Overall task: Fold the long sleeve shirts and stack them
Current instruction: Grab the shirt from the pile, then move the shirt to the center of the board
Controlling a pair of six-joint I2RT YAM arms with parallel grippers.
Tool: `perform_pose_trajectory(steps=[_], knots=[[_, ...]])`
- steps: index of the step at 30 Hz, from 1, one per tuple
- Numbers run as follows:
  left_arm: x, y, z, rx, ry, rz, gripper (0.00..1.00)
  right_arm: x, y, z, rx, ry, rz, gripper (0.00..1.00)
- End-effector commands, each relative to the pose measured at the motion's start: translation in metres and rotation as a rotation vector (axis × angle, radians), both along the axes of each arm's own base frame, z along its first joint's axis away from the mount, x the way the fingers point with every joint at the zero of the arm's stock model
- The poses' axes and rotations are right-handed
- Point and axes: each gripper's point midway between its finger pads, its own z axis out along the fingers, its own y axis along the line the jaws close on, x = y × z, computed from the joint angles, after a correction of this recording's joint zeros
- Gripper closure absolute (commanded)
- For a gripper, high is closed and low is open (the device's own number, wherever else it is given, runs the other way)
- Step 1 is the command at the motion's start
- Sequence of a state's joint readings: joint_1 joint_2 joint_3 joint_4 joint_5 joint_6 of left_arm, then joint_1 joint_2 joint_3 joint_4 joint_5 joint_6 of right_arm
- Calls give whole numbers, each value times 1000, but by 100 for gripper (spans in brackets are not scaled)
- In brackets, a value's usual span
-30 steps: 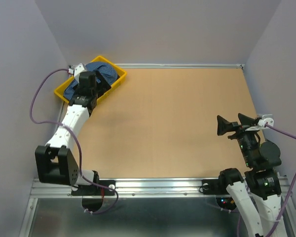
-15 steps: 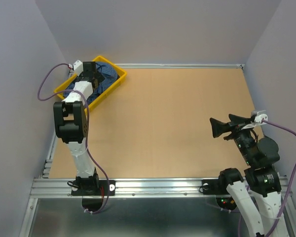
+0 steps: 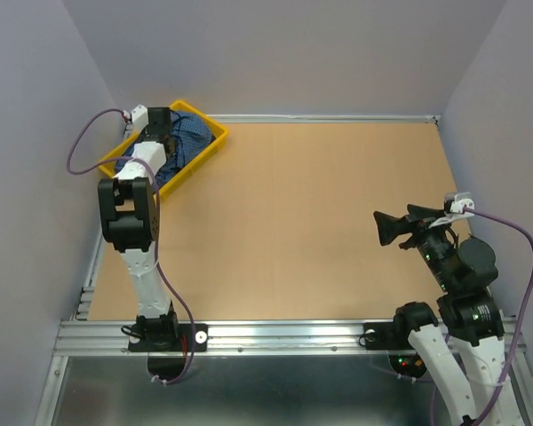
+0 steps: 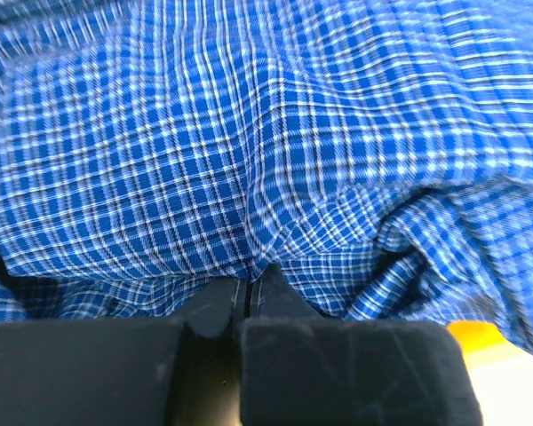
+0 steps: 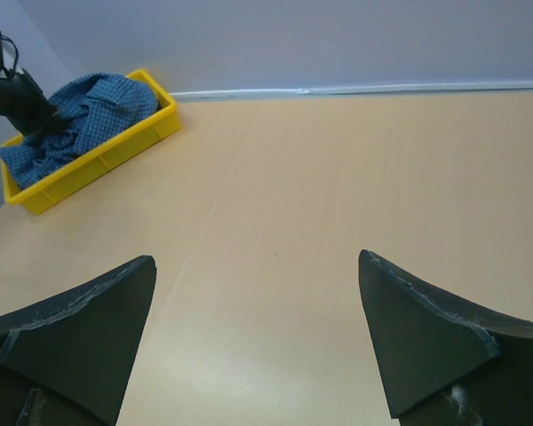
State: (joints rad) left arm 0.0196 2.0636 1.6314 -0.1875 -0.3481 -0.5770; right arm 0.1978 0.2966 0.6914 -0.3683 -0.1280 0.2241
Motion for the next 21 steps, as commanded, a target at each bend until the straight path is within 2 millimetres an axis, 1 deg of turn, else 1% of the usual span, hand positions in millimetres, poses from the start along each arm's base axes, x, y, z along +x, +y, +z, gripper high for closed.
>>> perform_pose_trajectory(steps=[1, 2, 4, 5, 6, 7, 8, 9, 10, 11, 12, 13, 14, 15, 16, 17, 18, 19, 20, 21], knots=[[5, 9, 130, 63, -257, -5, 100, -6, -4, 36, -21, -92, -11, 0], [-1, 7, 161, 72, -312, -19, 100, -6, -4, 38, -25, -96, -11, 0], [-7, -1, 201, 78, -389, -48, 100, -6, -5, 40, -36, -102, -12, 0], [-15, -8, 231, 82, -445, -80, 100, -7, -5, 44, -39, -112, -13, 0], [-23, -13, 267, 91, -514, -111, 100, -7, -7, 47, -46, -121, -18, 0], [-27, -31, 285, 84, -551, -142, 100, -7, -7, 47, -48, -123, -22, 0], [-31, -43, 303, 82, -587, -183, 100, -7, -8, 49, -49, -126, -23, 0], [-38, -53, 334, 114, -638, -222, 100, -8, -8, 54, -50, -135, -27, 0], [-42, -66, 338, 120, -641, -261, 100, -8, -9, 56, -52, -138, -30, 0], [-55, -92, 373, 120, -714, -322, 100, -7, -9, 57, -54, -137, -32, 0], [-62, -107, 388, 122, -745, -363, 100, -7, -10, 59, -54, -142, -35, 0], [-76, -119, 419, 134, -810, -399, 100, -6, -10, 63, -60, -146, -34, 0], [-84, -134, 432, 123, -843, -452, 100, -6, -10, 65, -61, -148, -35, 0], [-95, -158, 447, 101, -883, -516, 100, -5, -10, 66, -64, -147, -35, 0], [-102, -170, 460, 87, -920, -561, 100, -2, -9, 66, -67, -141, -36, 0], [-116, -182, 483, 69, -978, -602, 100, -3, -10, 71, -67, -154, -37, 0], [-129, -207, 496, 39, -1022, -691, 100, -2, -10, 73, -69, -157, -40, 0], [-138, -220, 506, 18, -1052, -738, 100, -3, -10, 75, -67, -162, -39, 0], [-154, -236, 522, -13, -1104, -818, 100, -2, -10, 77, -70, -169, -40, 0], [-170, -257, 533, -44, -1150, -887, 100, -3, -11, 80, -70, -174, -43, 0]])
